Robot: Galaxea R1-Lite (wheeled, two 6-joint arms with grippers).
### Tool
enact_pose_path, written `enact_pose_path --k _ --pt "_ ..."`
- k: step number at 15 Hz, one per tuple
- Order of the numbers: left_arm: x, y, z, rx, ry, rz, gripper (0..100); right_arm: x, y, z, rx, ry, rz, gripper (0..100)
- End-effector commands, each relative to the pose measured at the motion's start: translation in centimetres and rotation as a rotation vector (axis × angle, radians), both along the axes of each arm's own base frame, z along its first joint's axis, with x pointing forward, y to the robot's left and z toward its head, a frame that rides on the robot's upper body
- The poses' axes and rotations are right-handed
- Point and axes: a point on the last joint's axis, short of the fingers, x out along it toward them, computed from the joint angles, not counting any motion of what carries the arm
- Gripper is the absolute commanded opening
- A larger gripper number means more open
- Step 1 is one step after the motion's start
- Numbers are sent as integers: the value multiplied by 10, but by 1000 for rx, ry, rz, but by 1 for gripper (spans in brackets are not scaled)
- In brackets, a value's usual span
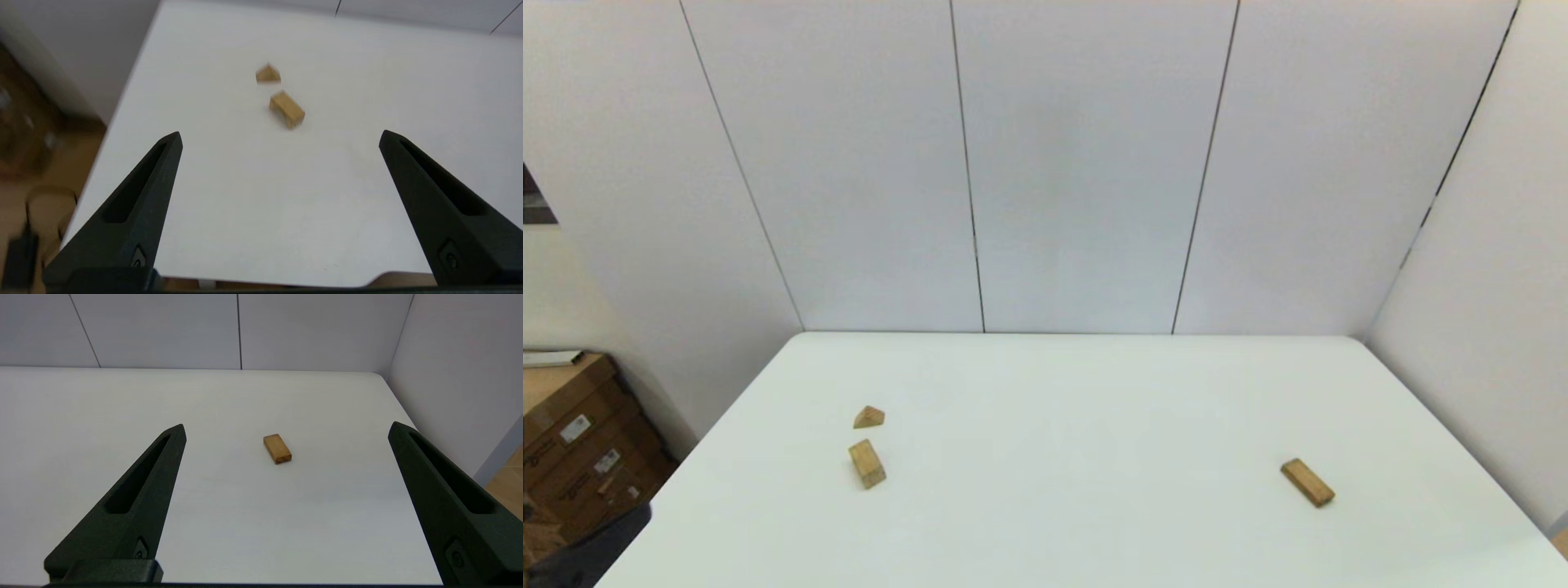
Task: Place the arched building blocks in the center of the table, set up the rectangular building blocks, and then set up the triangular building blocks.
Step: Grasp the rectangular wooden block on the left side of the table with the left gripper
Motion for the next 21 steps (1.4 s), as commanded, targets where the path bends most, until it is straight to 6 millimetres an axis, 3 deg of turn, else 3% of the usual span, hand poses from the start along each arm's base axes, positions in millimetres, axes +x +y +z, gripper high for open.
enact_pose_path --k 1,6,8,11,14,21 --pt "147 -22 -28 -158 521 136 100 0 0 0 0 2 0 100" --pt "209 -98 -64 -262 763 235 100 0 0 0 0 2 2 100" --pt "233 -110 -85 -262 820 278 100 0 0 0 0 2 0 100" --pt "252 -115 -116 -245 890 339 100 0 0 0 0 2 0 100" --pt "267 -104 -137 -213 920 433 100 0 0 0 0 2 2 100" --pt "297 -75 -162 -228 915 520 100 0 0 0 0 2 0 100"
